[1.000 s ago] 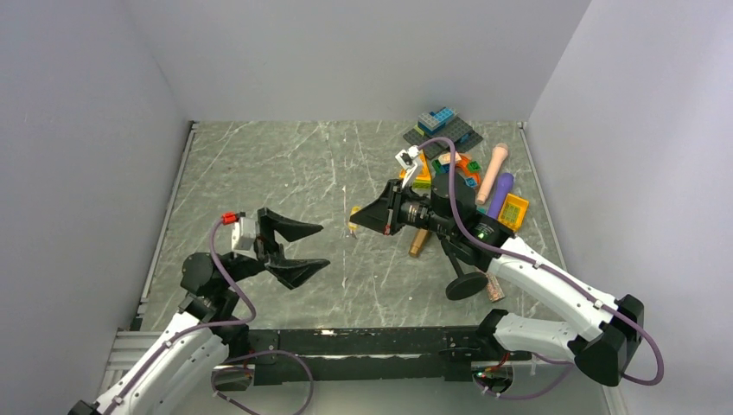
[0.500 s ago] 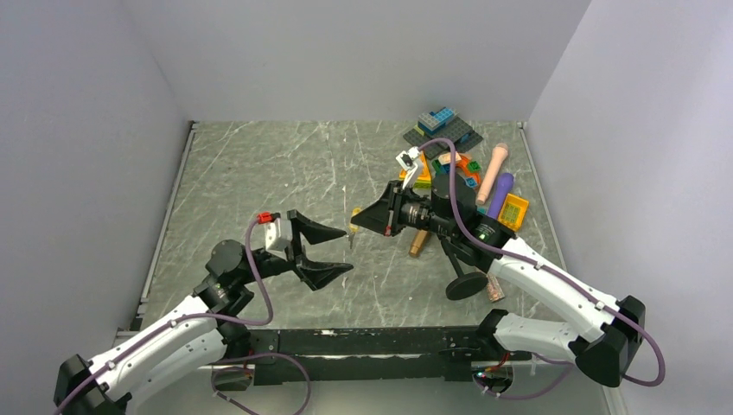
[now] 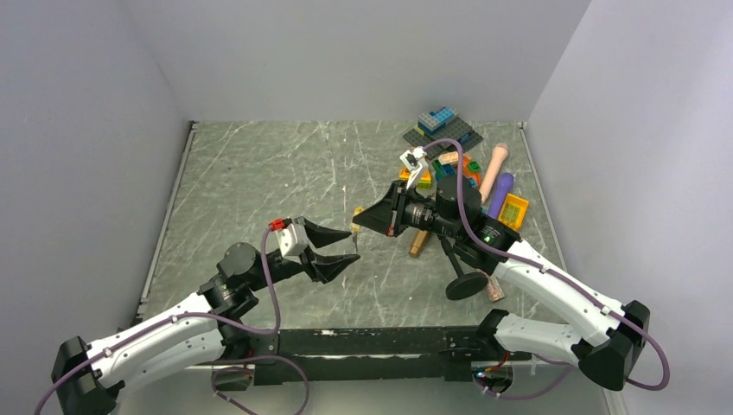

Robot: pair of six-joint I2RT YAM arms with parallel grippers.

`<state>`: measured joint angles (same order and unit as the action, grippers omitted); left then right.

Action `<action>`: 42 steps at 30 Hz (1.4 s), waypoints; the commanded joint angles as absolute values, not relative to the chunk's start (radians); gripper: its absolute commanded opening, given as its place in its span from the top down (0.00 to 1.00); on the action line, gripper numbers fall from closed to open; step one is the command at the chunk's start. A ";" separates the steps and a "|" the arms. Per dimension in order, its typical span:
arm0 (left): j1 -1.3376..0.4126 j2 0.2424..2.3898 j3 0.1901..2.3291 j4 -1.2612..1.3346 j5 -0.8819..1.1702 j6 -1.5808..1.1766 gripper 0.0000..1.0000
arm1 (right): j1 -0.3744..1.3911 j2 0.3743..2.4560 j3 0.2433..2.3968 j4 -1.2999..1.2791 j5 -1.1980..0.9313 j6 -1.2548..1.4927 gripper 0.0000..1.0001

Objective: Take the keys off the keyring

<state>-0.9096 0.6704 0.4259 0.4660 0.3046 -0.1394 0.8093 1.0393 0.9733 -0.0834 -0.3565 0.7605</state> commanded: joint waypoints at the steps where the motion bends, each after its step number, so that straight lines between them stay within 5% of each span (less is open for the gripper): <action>1: -0.938 0.667 0.454 0.505 0.205 -0.093 0.43 | 0.819 1.014 1.013 -0.062 -0.356 0.779 1.00; 29: -1.014 0.697 0.447 0.569 0.051 -0.060 0.70 | 0.836 1.017 0.996 -0.037 -0.352 0.804 1.00; 42: -1.022 0.685 0.459 0.545 0.030 -0.054 1.00 | 0.840 1.016 0.991 -0.043 -0.342 0.802 1.00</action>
